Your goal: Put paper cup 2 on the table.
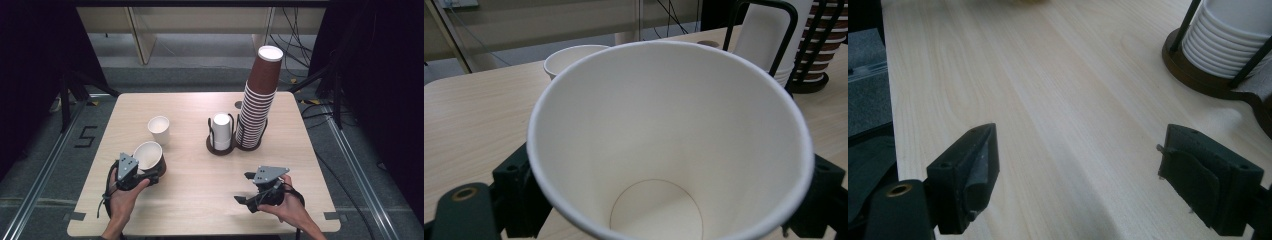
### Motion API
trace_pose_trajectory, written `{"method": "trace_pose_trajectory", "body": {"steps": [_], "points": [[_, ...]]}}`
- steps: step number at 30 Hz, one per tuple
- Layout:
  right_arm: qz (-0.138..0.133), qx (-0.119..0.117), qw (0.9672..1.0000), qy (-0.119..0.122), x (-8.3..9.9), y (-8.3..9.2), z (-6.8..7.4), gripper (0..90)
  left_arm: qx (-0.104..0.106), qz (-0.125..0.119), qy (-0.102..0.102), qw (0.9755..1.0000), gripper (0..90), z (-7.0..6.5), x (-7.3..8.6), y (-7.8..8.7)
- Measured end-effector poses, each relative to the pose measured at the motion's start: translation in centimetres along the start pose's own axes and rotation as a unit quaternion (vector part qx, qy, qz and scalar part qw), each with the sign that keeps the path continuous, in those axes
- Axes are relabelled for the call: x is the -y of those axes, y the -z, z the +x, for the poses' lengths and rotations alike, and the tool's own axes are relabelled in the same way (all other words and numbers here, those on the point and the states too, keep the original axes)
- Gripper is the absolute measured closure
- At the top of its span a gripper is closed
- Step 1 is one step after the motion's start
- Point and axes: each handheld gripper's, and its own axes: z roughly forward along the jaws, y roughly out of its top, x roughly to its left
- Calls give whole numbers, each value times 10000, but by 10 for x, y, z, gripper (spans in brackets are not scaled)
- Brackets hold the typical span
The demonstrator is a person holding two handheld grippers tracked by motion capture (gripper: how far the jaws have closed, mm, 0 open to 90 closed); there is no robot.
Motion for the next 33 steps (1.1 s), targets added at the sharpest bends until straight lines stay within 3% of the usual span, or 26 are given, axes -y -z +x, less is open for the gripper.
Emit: {"method": "trace_pose_trajectory", "body": {"steps": [7,10,17,20,33], "points": [[15,23,10000,-29,1,1,1,166,-191,38,-56,9998,129,5,-2,-4],[18,30,10000,4,1,0,0,166,-241,56,35,9997,129,7,-3,-5],[25,49,10000,-21,2,1,0,166,-394,71,15,9992,129,13,-3,-7],[29,66,10000,-11,2,1,0,166,-413,96,104,9990,128,16,-3,-8],[5,108,9999,26,4,4,-1,166,-578,168,104,9981,128,24,-4,-19]]}}
